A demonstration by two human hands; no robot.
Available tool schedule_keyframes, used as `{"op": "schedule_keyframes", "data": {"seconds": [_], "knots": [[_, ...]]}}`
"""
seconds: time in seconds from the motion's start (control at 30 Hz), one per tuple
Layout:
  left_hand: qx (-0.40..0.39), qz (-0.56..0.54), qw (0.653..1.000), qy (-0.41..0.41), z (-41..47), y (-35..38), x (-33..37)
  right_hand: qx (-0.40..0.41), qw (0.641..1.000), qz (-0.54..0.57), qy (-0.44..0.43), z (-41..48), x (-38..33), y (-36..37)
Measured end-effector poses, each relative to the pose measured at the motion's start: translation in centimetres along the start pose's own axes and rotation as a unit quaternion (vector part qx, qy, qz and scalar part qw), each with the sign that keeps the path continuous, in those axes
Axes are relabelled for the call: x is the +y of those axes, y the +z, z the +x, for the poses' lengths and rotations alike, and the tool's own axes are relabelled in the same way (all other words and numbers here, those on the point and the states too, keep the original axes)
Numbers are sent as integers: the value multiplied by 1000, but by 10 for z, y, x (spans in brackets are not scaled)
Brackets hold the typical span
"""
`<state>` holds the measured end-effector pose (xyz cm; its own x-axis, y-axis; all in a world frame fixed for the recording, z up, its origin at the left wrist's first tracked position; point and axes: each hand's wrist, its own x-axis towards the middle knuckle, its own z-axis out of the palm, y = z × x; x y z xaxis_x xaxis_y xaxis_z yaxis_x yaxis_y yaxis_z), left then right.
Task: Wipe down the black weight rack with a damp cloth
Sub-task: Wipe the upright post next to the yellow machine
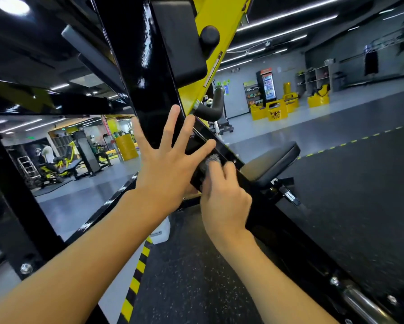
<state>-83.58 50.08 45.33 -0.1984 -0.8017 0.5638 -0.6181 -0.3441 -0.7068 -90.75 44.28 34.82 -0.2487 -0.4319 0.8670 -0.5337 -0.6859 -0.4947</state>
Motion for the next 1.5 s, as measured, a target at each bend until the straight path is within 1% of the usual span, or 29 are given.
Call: {"op": "schedule_keyframes", "data": {"seconds": [0.03,0.07,0.17,0.23,0.33,0.37,0.4,0.5,0.53,0.57,0.67,0.7,0.73,0.83,0.87,0.9,0.97,1.0,1.03,1.07,1.13,1.17,1.2,1.3,1.33,1.37,1.43,1.47,1.5], "knots": [[5,19,1000,8,-1,0,2,-1,1000,-9,-19,4,-1,1],[10,32,999,24,-1,0,4,1,1000,-8,-8,4,5,1],[11,24,998,57,3,-1,8,43,989,21,138,-16,26,-6],[8,-3,998,67,5,3,9,42,982,39,183,-18,19,-7],[20,-19,997,68,6,6,10,-7,996,-3,86,-6,8,-5],[17,-17,997,68,6,6,11,-13,997,-9,75,-4,13,-5],[12,-18,997,70,5,5,11,-8,995,-4,102,-7,23,-6],[-3,7,997,78,4,5,16,19,965,46,259,-23,39,-12],[-4,20,996,84,4,5,20,12,961,45,273,-24,36,-11],[-3,25,996,85,4,3,23,4,967,37,251,-23,31,-10],[-8,29,995,100,3,5,35,-39,997,-4,73,-25,27,-10],[-10,25,993,113,1,6,40,-45,998,-12,47,-29,37,-10],[-9,18,992,121,0,6,46,-38,997,-14,66,-35,47,-10],[-9,-3,993,114,-3,13,59,19,974,23,224,-49,51,-9],[-6,-10,994,113,-2,13,58,15,974,18,226,-51,45,-5],[4,-18,993,116,-1,14,58,-2,983,1,186,-53,40,-2],[13,-26,993,114,0,14,58,-35,997,-38,56,-61,42,2],[4,-22,994,111,0,13,59,-44,998,-43,17,-65,53,2],[-3,-14,994,109,0,13,61,-47,998,-43,14,-72,67,0],[-4,-9,994,108,0,14,63,-44,997,-42,45,-80,79,-3],[-3,-13,994,105,-1,13,64,-24,987,-27,160,-90,88,-10],[-4,-17,995,102,-1,11,64,-20,981,-20,194,-89,84,-10],[-2,-19,995,102,0,10,64,-23,981,-22,191,-84,79,-9],[0,-13,994,105,0,8,67,-35,996,-44,67,-60,70,-8],[1,-11,995,103,-1,7,67,-31,996,-48,62,-53,76,-9],[-4,-9,995,100,-1,6,68,-22,993,-52,100,-51,84,-10],[-10,-2,995,96,0,5,71,15,972,-29,233,-54,89,-12],[-7,0,995,102,-1,6,75,21,961,-18,274,-58,87,-12],[-4,2,992,124,-3,6,82,13,963,-23,270,-63,83,-10]]}}
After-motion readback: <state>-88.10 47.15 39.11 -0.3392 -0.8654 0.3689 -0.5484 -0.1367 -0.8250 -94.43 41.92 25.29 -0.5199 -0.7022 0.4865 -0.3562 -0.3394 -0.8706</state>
